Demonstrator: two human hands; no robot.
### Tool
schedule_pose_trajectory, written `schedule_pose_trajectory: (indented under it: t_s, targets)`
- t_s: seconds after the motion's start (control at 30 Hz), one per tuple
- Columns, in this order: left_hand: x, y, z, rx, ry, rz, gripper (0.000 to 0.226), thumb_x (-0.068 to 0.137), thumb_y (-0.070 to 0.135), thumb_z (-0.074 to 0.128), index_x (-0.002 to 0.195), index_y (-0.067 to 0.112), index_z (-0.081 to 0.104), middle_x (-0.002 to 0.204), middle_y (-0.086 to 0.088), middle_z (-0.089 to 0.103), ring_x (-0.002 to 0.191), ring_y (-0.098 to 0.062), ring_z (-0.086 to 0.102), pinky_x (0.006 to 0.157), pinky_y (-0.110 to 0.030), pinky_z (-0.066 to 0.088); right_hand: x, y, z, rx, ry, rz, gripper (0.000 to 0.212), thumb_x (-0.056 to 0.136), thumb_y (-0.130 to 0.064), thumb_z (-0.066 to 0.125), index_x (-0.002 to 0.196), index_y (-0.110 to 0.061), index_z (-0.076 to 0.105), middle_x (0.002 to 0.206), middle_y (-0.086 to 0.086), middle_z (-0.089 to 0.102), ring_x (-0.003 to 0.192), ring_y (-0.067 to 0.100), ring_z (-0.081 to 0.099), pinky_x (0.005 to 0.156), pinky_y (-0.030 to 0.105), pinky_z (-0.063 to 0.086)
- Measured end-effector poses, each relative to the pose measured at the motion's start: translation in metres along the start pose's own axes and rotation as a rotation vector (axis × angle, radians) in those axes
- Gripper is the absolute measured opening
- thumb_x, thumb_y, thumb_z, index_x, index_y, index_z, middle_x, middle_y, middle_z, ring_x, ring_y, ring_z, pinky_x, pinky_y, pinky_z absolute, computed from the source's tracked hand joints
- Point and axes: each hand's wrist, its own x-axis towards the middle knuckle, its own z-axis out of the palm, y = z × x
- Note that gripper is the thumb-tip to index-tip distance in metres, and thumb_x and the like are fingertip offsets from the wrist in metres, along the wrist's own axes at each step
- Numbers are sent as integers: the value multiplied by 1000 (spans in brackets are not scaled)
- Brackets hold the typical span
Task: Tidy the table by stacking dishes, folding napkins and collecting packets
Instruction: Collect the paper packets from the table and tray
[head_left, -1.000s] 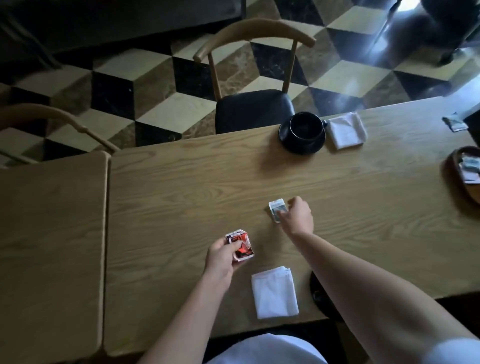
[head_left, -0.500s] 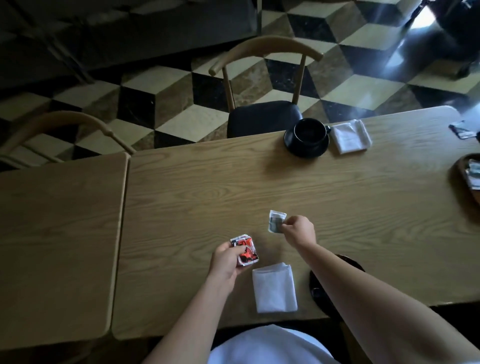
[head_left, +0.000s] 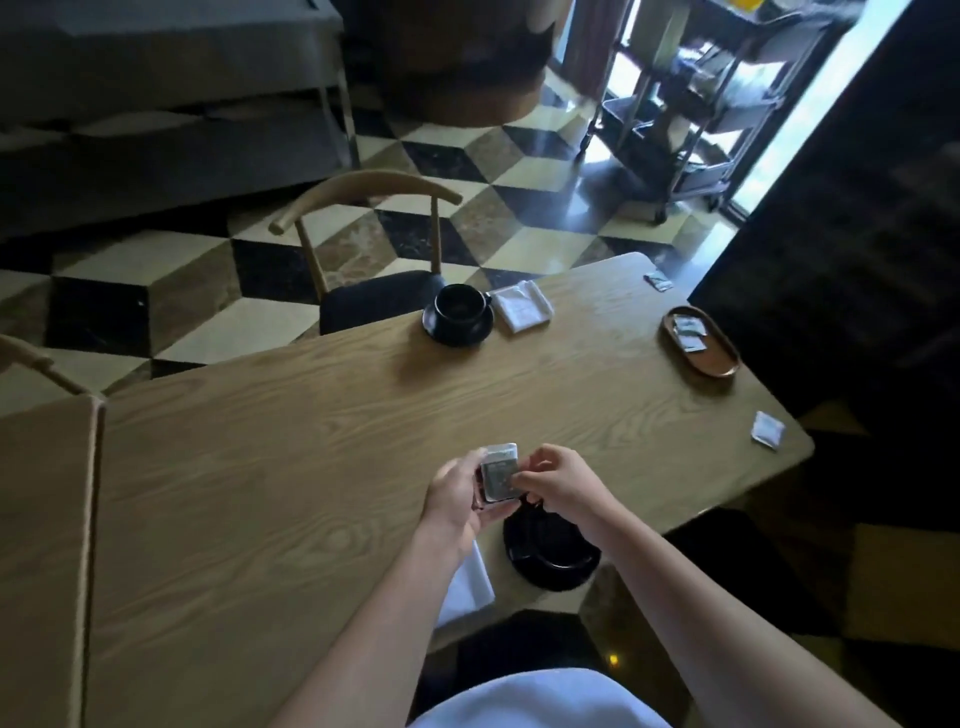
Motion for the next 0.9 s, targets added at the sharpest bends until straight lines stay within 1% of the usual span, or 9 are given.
schedule_pose_trajectory:
  t_s: [0.13,0.3,0.5,0.57,0.67,0.73,0.77,0.83,0.9]
  targets:
    - [14,-19,51,101,-59,35,15,91,-4,56,104,4,60,88,-14,74,72,-25,73,56,-33,59,-2,16,-51,-7,88,-6,14,80,-8,72,78,-15,61,72,3,67,55,10,58,47,18,42]
    - [51,-52,126,208,-83,7,15,90,-8,58,98,4,60,77,-10,76,65,-24,74,52,-30,58,6,50,-125,107,136,67,11,85,-3,69,86,-9,60,76,11,65,55,13,54,43,18,38]
    - [125,-117,242,304,-59,-44,16,90,-9,58,99,4,59,88,-13,72,61,-20,72,49,-29,57,61,116,-243,235,144,165,13,85,1,69,89,-6,59,81,15,63,53,12,52,42,18,35]
    - [154,-139,283,321,-3,-71,18,90,-9,58,102,3,58,94,-15,69,66,-22,70,48,-28,57,92,148,-287,292,107,225,12,87,-5,72,92,-5,61,79,13,64,51,10,52,42,18,35]
    - [180,-168,334,381,89,-120,16,90,-8,60,100,4,58,97,-14,67,71,-23,68,45,-26,55,134,196,-346,377,162,365,32,85,-27,78,97,-3,62,80,6,66,57,12,58,48,22,45]
    - [192,-186,362,425,155,-143,18,89,-6,61,105,2,57,99,-14,66,71,-22,69,45,-26,55,159,224,-382,196,361,457,40,78,-40,80,97,-10,63,90,3,69,78,19,68,69,34,58]
    - [197,-193,373,440,176,-156,21,88,-5,62,107,1,57,100,-14,67,71,-22,69,46,-26,55,170,236,-397,98,433,504,40,76,-45,79,96,-15,62,96,3,69,86,23,68,77,37,57]
    - [206,-201,386,448,204,-186,18,88,-3,64,105,2,60,100,-14,69,74,-21,70,50,-28,57,187,248,-414,-19,462,550,35,75,-49,78,85,-23,58,99,3,69,87,23,64,76,34,52]
    - [213,-204,393,446,227,-199,14,86,-2,66,97,6,64,99,-15,72,79,-24,71,62,-35,61,202,252,-424,-95,419,548,33,75,-49,78,75,-27,54,96,2,69,82,22,60,71,31,47]
